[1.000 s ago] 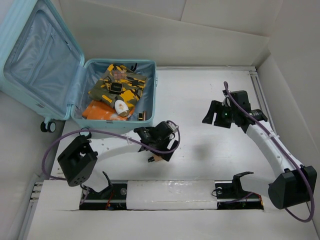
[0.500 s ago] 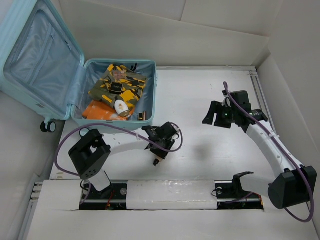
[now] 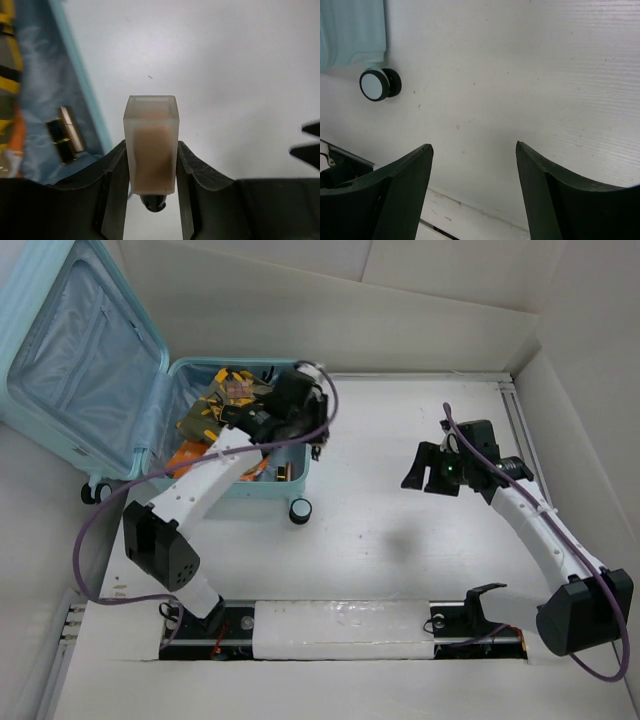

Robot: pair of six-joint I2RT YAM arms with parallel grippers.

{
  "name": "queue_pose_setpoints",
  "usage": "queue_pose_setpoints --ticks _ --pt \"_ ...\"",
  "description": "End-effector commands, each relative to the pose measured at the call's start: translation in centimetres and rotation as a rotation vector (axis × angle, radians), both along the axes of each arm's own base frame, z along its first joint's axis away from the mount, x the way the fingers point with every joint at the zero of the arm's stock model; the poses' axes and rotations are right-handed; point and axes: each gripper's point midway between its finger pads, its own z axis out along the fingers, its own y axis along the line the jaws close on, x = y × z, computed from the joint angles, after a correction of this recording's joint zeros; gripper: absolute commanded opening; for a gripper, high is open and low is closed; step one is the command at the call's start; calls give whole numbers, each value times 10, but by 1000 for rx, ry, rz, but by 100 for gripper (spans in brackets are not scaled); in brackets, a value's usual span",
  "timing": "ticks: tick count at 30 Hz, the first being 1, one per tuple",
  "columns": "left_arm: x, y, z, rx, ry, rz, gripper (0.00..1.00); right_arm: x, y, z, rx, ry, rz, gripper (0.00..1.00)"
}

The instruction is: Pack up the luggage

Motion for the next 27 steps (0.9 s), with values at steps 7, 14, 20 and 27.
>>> queue_pose_setpoints --ticks 7,14,20,27 --pt "100 79 -41 80 54 282 24 1 21 23 31 -64 55 73" --pt "112 88 -114 163 182 330 32 -12 27 24 27 -75 75 73" --pt "111 91 -126 160 193 369 55 -20 27 30 30 -84 84 73" --pt "105 102 -14 24 13 459 78 -29 37 45 64 -113 133 73"
